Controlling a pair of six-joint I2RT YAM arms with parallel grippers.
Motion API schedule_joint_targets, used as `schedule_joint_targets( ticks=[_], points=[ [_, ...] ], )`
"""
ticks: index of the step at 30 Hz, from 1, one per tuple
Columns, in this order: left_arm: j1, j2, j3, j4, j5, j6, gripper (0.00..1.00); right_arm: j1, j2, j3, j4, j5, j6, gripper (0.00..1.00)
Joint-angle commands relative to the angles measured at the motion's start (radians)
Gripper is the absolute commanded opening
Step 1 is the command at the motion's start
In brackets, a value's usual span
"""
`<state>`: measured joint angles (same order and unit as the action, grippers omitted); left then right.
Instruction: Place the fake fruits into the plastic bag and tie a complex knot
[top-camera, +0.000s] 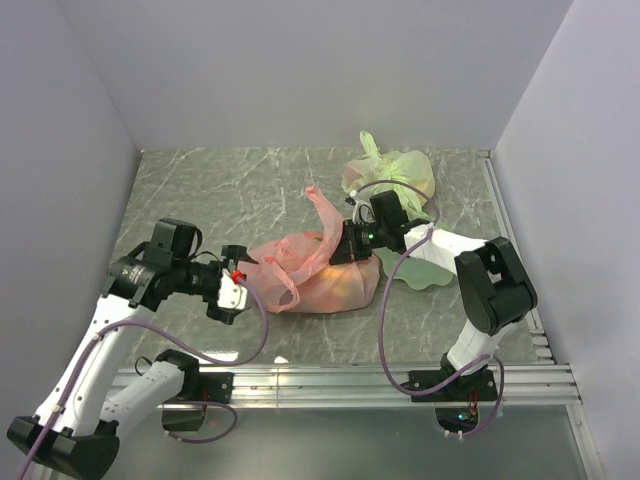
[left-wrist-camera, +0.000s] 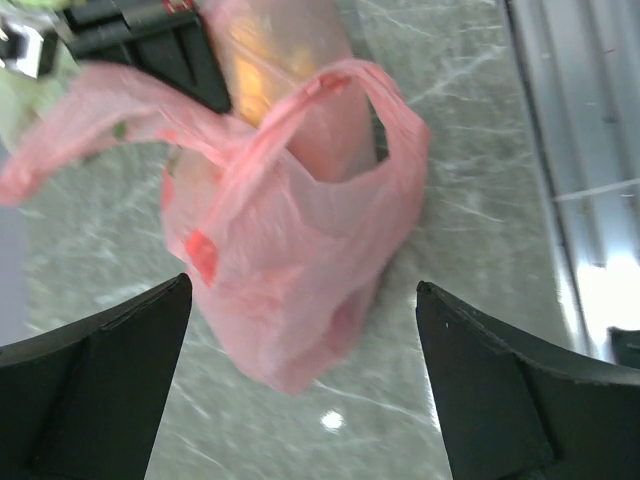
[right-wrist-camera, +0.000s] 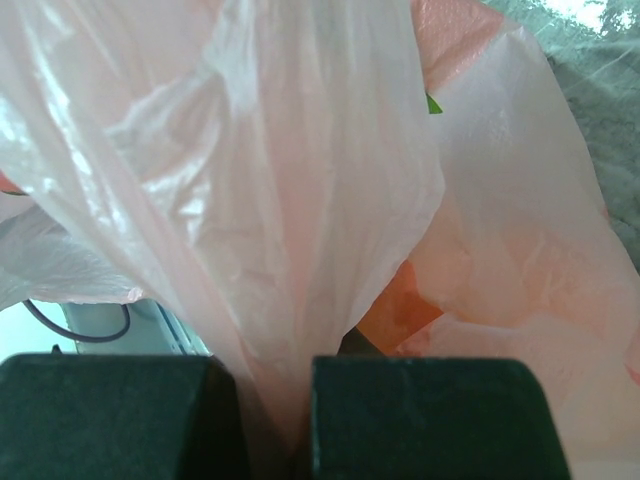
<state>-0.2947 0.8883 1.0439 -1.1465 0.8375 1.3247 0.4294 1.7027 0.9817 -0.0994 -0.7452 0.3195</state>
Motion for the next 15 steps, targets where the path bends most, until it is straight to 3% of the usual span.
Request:
schedule_joint_targets(
  ticks=[1, 5, 15],
  points=[
    [-0.053, -0.008, -0.056, 0.262, -0.047, 0.039, 0.99, 0.006, -0.025, 0.041, -0.008, -0.009, -0.026, 0.0],
    [-0.104, 0.018, -0.094, 0.338, -0.021, 0.067, 0.99, 0.006, -0.026, 0.038, -0.011, -0.013, -0.033, 0.0],
    [-0.208, 0.199, -0.03, 0.255, 0.0, 0.163, 0.99, 0.006, -0.032, 0.038, -0.02, -0.014, -0.068, 0.0]
  ],
)
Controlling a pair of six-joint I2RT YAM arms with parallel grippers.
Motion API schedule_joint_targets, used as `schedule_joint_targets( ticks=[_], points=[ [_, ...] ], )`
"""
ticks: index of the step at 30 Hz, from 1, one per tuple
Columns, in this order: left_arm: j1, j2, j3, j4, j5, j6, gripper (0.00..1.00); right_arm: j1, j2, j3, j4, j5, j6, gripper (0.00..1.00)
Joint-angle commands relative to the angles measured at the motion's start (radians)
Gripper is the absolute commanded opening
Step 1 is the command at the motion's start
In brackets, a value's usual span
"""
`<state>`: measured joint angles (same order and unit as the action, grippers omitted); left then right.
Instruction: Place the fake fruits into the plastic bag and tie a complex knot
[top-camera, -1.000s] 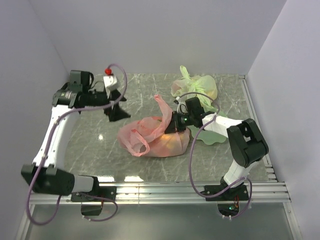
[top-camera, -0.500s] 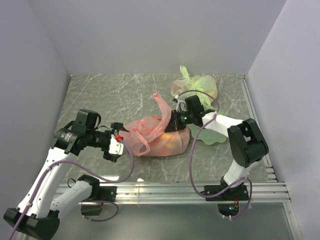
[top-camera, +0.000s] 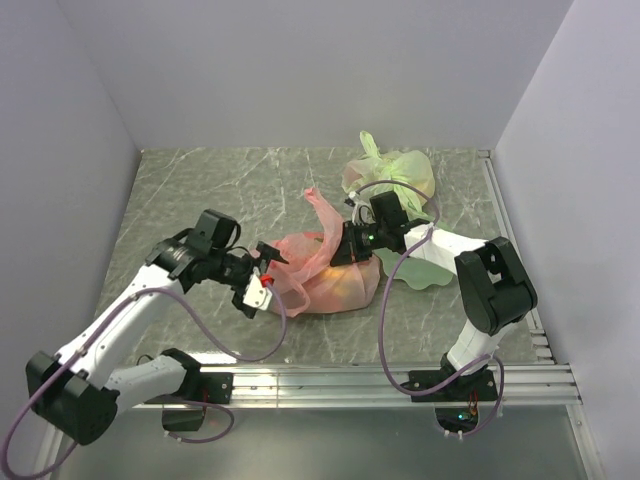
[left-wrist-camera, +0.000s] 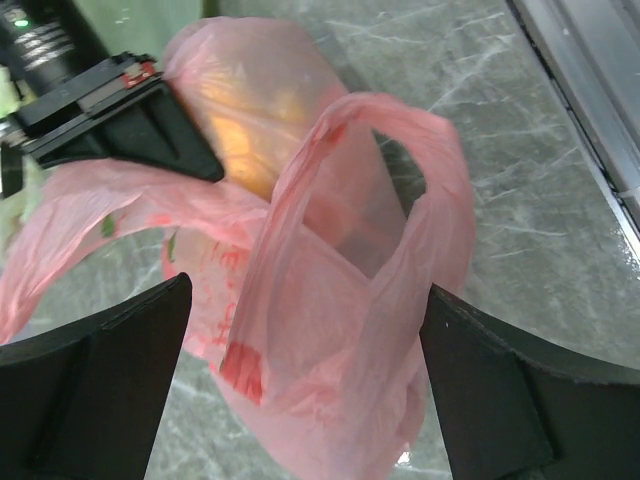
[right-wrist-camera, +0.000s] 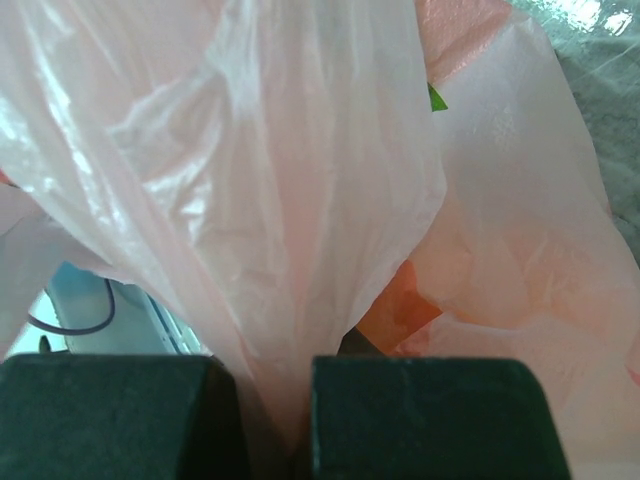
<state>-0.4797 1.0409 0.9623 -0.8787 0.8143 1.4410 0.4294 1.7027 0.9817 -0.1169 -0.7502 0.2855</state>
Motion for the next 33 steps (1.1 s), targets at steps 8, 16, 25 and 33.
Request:
schedule_joint_targets(
  ticks=[8, 16, 25, 33],
  points=[
    [-0.057, 0.137, 0.111, -0.187, -0.073, 0.098, 0.99, 0.006, -0.031, 0.057, -0.032, -0.008, -0.068, 0.0],
    [-0.073, 0.13, 0.153, -0.347, -0.136, 0.079, 0.99, 0.006, -0.02, 0.06, -0.032, -0.011, -0.071, 0.0],
    [-0.12, 0.082, 0.056, -0.102, -0.144, -0.005, 0.99, 0.008, -0.014, 0.064, -0.036, -0.029, -0.08, 0.0],
    [-0.125, 0.068, 0.001, 0.007, -0.144, -0.025, 0.85, 0.006, -0.018, 0.063, -0.035, -0.04, -0.086, 0.0]
  ],
)
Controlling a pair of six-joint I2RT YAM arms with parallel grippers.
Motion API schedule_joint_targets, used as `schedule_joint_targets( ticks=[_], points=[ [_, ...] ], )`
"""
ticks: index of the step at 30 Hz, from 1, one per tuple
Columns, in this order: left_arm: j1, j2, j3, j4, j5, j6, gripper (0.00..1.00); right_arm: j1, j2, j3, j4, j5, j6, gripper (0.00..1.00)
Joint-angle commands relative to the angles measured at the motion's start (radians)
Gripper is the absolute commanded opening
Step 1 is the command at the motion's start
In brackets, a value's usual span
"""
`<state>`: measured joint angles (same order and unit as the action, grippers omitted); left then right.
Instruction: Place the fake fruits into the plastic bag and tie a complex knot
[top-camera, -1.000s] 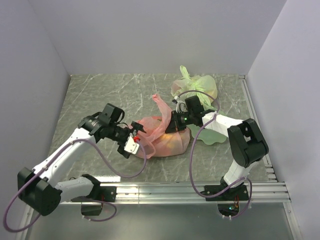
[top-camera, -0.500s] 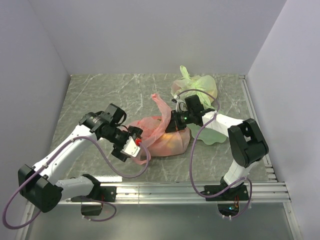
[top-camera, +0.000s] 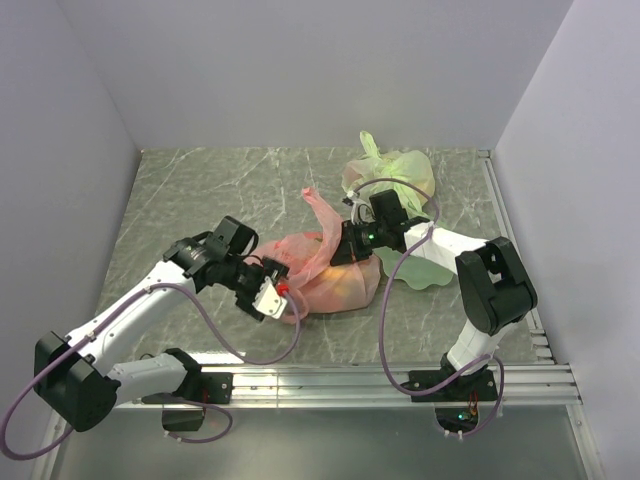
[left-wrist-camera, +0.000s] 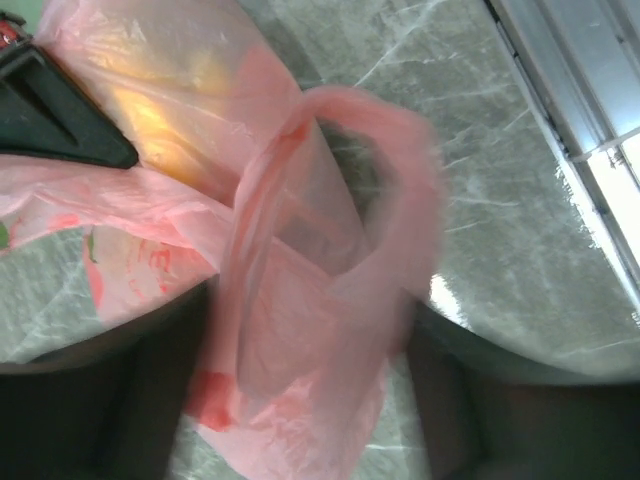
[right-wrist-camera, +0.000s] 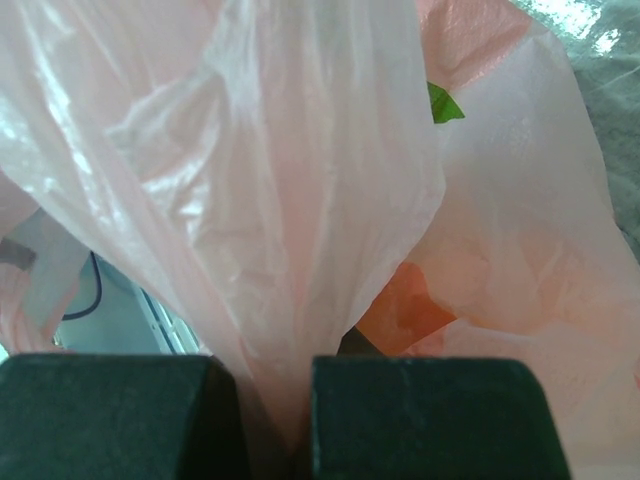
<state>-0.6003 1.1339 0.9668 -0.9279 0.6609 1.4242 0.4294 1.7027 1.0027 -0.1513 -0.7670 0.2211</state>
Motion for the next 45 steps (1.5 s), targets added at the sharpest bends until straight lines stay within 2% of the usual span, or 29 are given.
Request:
schedule_joint_targets(
  ticks=[1, 3, 4, 5, 6, 9, 12, 13, 17, 20, 23, 27, 30, 31, 36, 42, 45],
  points=[
    [-0.004, -0.022, 0.003, 0.046, 0.016, -0.011, 0.63, 0.006, -0.018, 0.043, -0.001, -0.025, -0.02, 0.0],
    [-0.004, 0.003, 0.032, -0.017, 0.028, -0.017, 0.46, 0.006, -0.021, 0.047, -0.007, -0.022, -0.029, 0.0],
    [-0.006, 0.024, 0.055, -0.053, 0.035, -0.028, 0.3, 0.006, -0.025, 0.051, -0.013, -0.014, -0.032, 0.0],
    [-0.006, 0.03, 0.068, -0.069, 0.042, -0.037, 0.23, 0.005, -0.029, 0.053, -0.016, -0.009, -0.037, 0.04],
    [-0.006, 0.035, 0.079, -0.077, 0.046, -0.071, 0.11, 0.005, -0.047, 0.053, -0.019, 0.0, -0.046, 0.09],
    [0.013, 0.033, 0.107, -0.097, 0.1, -0.143, 0.01, -0.018, -0.116, 0.045, -0.022, 0.032, -0.055, 0.22],
    [0.062, 0.021, 0.115, -0.063, 0.193, -0.264, 0.01, -0.066, -0.231, 0.013, -0.007, 0.054, -0.075, 0.48],
    [0.092, 0.021, 0.116, -0.052, 0.215, -0.295, 0.0, -0.079, -0.265, 0.005, 0.004, 0.057, -0.086, 0.67],
    [0.204, 0.026, 0.115, 0.095, 0.357, -0.56, 0.01, -0.129, -0.46, -0.019, 0.082, 0.09, -0.143, 0.73],
    [0.276, 0.036, 0.102, 0.242, 0.456, -0.787, 0.01, -0.118, -0.538, -0.056, 0.178, 0.065, -0.161, 0.77],
    [0.33, 0.036, 0.073, 0.443, 0.526, -1.092, 0.01, -0.043, -0.597, -0.091, 0.262, 0.058, -0.178, 0.78],
    [0.362, 0.036, 0.052, 0.619, 0.563, -1.302, 0.01, 0.058, -0.589, -0.189, 0.43, 0.072, -0.16, 0.81],
    [0.381, 0.049, 0.055, 0.67, 0.586, -1.373, 0.01, 0.127, -0.552, -0.251, 0.588, 0.071, -0.143, 0.9],
    [0.39, 0.053, 0.047, 0.681, 0.6, -1.387, 0.01, 0.146, -0.54, -0.263, 0.675, 0.071, -0.143, 0.91],
    [0.392, 0.061, 0.0, 0.79, 0.594, -1.502, 0.01, 0.244, -0.398, -0.247, 0.835, 0.084, -0.115, 0.94],
    [0.393, 0.081, -0.045, 0.879, 0.533, -1.608, 0.01, 0.334, -0.259, -0.213, 0.931, 0.139, -0.124, 0.94],
    [0.404, 0.095, -0.075, 0.951, 0.481, -1.686, 0.0, 0.362, -0.184, -0.204, 0.943, 0.173, -0.082, 0.86]
  ],
)
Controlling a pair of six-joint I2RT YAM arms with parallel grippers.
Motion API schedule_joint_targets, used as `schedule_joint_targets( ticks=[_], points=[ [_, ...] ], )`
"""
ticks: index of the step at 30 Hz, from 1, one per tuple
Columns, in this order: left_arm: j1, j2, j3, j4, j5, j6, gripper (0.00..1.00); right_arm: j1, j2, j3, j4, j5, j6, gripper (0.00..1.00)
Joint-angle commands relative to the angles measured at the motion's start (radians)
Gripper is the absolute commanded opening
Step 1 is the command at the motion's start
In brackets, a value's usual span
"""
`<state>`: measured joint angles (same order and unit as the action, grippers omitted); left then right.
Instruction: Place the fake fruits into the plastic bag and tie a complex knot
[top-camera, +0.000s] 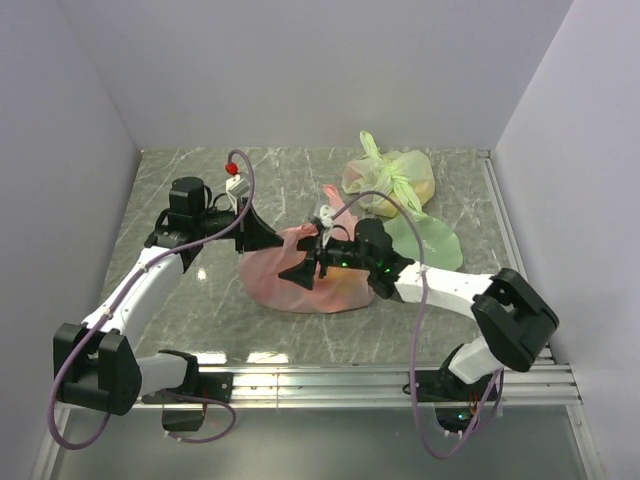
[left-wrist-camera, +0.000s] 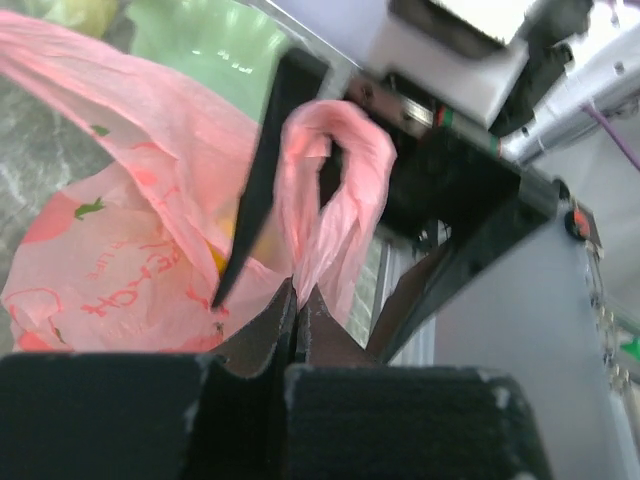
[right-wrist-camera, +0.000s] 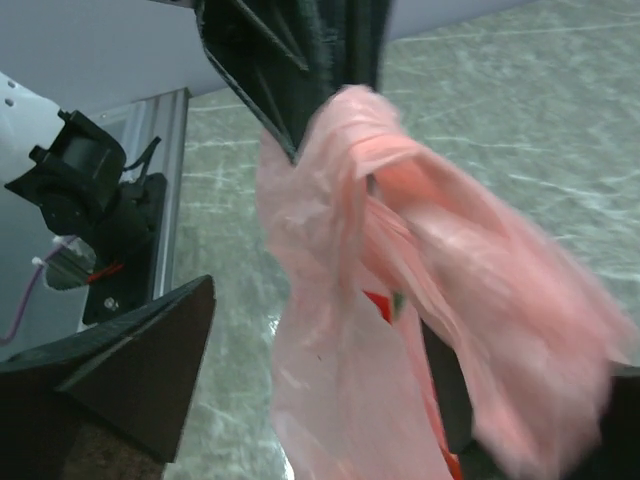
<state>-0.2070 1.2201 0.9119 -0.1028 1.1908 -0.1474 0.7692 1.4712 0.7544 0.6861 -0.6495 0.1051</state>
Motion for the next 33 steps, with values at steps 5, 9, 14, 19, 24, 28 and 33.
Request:
schedule_joint_targets(
  ticks=[5, 9, 14, 19, 24, 28, 33],
  points=[
    [0.023, 0.007, -0.068, 0.225, -0.184, -0.275, 0.01, 0.039, 0.136, 0.057, 0.102, 0.128, 0.097, 0.76],
    [0.023, -0.011, -0.116, 0.233, -0.35, -0.368, 0.0, 0.05, 0.179, 0.063, 0.084, 0.165, 0.156, 0.59],
    [0.021, -0.013, -0.125, 0.173, -0.516, -0.422, 0.0, 0.068, 0.213, 0.082, 0.009, 0.254, 0.176, 0.08],
    [0.023, -0.036, -0.125, 0.118, -0.519, -0.41, 0.09, 0.07, 0.212, 0.091, -0.033, 0.301, 0.157, 0.0],
    [0.041, -0.091, -0.097, 0.0, -0.36, -0.281, 0.69, 0.068, 0.198, 0.095, -0.053, 0.292, 0.143, 0.0],
    [0.061, -0.169, -0.103, -0.058, -0.298, -0.247, 0.88, 0.07, 0.192, 0.085, -0.048, 0.283, 0.145, 0.0],
    [0.057, -0.191, -0.142, -0.081, -0.349, -0.196, 0.99, 0.07, 0.19, 0.088, -0.043, 0.269, 0.133, 0.0]
  ],
)
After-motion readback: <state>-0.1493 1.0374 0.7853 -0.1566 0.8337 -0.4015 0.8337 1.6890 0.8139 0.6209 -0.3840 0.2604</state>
